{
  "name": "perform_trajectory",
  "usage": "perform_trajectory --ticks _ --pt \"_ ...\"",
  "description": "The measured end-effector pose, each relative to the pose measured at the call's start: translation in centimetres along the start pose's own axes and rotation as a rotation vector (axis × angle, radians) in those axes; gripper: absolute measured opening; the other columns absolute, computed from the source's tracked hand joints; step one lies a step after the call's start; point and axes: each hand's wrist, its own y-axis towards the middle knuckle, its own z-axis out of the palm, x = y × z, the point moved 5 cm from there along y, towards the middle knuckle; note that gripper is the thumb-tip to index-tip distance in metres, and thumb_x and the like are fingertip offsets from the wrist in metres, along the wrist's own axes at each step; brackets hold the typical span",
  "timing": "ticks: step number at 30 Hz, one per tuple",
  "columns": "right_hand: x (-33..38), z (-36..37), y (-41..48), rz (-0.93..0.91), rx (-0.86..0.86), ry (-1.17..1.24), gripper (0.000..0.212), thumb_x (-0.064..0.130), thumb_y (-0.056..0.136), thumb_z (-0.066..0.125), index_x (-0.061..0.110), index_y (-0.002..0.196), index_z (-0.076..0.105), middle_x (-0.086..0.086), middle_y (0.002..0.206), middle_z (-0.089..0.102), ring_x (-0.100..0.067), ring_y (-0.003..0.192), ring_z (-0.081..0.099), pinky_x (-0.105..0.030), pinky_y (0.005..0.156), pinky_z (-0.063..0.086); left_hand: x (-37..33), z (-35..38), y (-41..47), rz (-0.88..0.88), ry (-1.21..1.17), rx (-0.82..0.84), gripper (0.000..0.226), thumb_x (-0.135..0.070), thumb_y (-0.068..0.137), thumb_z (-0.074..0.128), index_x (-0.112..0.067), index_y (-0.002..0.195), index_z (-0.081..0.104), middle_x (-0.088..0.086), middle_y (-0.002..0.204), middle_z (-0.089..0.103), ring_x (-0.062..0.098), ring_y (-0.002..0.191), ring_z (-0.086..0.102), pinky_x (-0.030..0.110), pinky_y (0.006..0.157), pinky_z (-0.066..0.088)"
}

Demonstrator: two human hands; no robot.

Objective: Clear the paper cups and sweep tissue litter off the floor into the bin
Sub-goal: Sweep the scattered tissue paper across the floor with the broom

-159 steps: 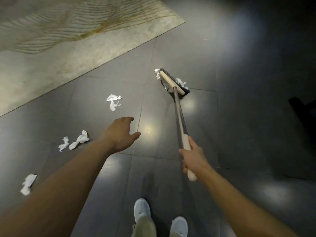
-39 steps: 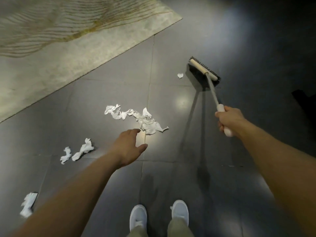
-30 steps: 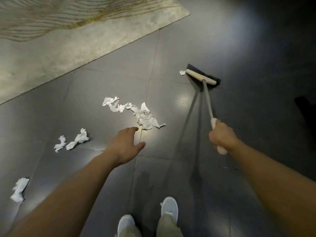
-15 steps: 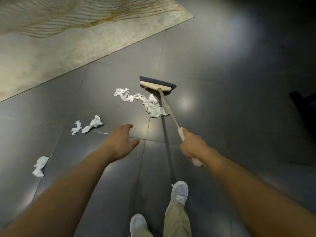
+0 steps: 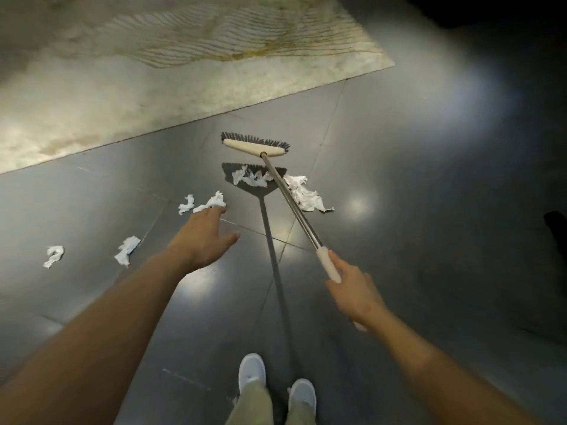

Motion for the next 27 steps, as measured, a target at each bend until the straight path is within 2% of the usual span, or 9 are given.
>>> perform_trajectory --ticks 4,6,8,11,13,16,19,21,27 --pt "3.9 -2.0 -1.8 -0.102 0.016 -0.028 0.064 0.018 0.092 0.048 0.033 0.15 0.025 -0.011 0.133 0.055 -0.033 0.106 0.059 -0.033 0.084 0.048 1.5 -4.2 -3.6 -0.077 -0.026 -0.071 0.062 -0.035 0.091 0.058 -0.013 0.143 0.034 0.01 0.148 0.037 0.026 0.136 0.033 0.034 0.11 0.026" --pt "7.2 -2.6 -2.6 -0.171 0.031 0.009 0.065 0.017 0.091 0.048 0.033 0.15 0.025 -0.009 0.138 0.05 -0.029 0.097 0.058 -0.033 0.07 0.051 2.5 -7.2 -5.6 -0.116 -0.045 -0.114 0.063 -0.036 0.091 0.057 -0.012 0.144 0.033 0.009 0.148 0.036 0.025 0.136 0.033 0.034 0.111 0.027" --pt "11.1 -2.9 -3.2 -0.233 0.041 0.041 0.064 0.016 0.091 0.048 0.033 0.149 0.027 -0.009 0.139 0.049 -0.024 0.08 0.054 -0.023 0.052 0.043 3.8 -10.4 -7.9 -0.163 -0.079 -0.155 0.063 -0.034 0.092 0.057 -0.011 0.144 0.032 0.009 0.149 0.035 0.025 0.137 0.031 0.033 0.111 0.025" --pt "17.9 -2.6 -4.7 -0.286 0.073 0.058 0.064 0.017 0.09 0.049 0.032 0.149 0.029 -0.013 0.123 0.058 -0.024 0.069 0.054 -0.024 0.053 0.044 6.8 -15.5 -11.8 -0.229 -0.124 -0.223 0.065 -0.035 0.092 0.056 -0.011 0.146 0.029 0.009 0.151 0.032 0.024 0.139 0.028 0.032 0.111 0.024" --pt "23.3 -1.5 -5.9 -0.333 0.111 0.095 0.061 0.013 0.089 0.048 0.031 0.146 0.034 -0.015 0.101 0.062 -0.024 0.06 0.055 -0.024 0.043 0.044 9.9 -19.0 -14.3 -0.289 -0.156 -0.277 0.065 -0.036 0.092 0.056 -0.012 0.146 0.028 0.007 0.152 0.031 0.022 0.139 0.028 0.032 0.111 0.025" --pt "31.7 1.6 -7.5 -0.395 0.165 0.176 0.047 0.008 0.089 0.049 0.027 0.132 0.048 -0.012 0.078 0.058 -0.021 0.048 0.048 -0.025 0.039 0.039 15.4 -24.0 -17.4 -0.37 -0.192 -0.368 0.065 -0.038 0.093 0.054 -0.013 0.146 0.028 0.005 0.152 0.031 0.021 0.139 0.028 0.031 0.111 0.025" --pt "39.7 6.2 -8.3 -0.415 0.249 0.266 0.045 0.005 0.089 0.05 0.025 0.13 0.05 -0.013 0.078 0.057 -0.021 0.048 0.046 -0.021 0.038 0.033 21.4 -28.3 -19.6 -0.423 -0.219 -0.452 0.065 -0.04 0.093 0.054 -0.014 0.146 0.028 0.003 0.152 0.031 0.019 0.139 0.027 0.03 0.111 0.024" --pt "45.7 9.4 -9.0 -0.442 0.289 0.301 0.048 0.001 0.091 0.047 0.026 0.131 0.05 -0.013 0.07 0.052 -0.017 0.043 0.041 -0.019 0.036 0.032 26.1 -31.0 -20.9 -0.463 -0.22 -0.473 0.064 -0.04 0.093 0.053 -0.015 0.146 0.028 0.002 0.152 0.03 0.018 0.139 0.028 0.029 0.111 0.024" --pt "64.0 16.7 -8.7 -0.477 0.348 0.316 0.041 -0.003 0.09 0.045 0.013 0.126 0.054 -0.008 0.059 0.044 -0.012 0.037 0.037 -0.016 0.036 0.031 39.8 -42.0 -21.5 -0.521 -0.191 -0.563 0.065 -0.043 0.093 0.053 -0.016 0.146 0.028 0.001 0.152 0.03 0.018 0.139 0.029 0.03 0.111 0.027"
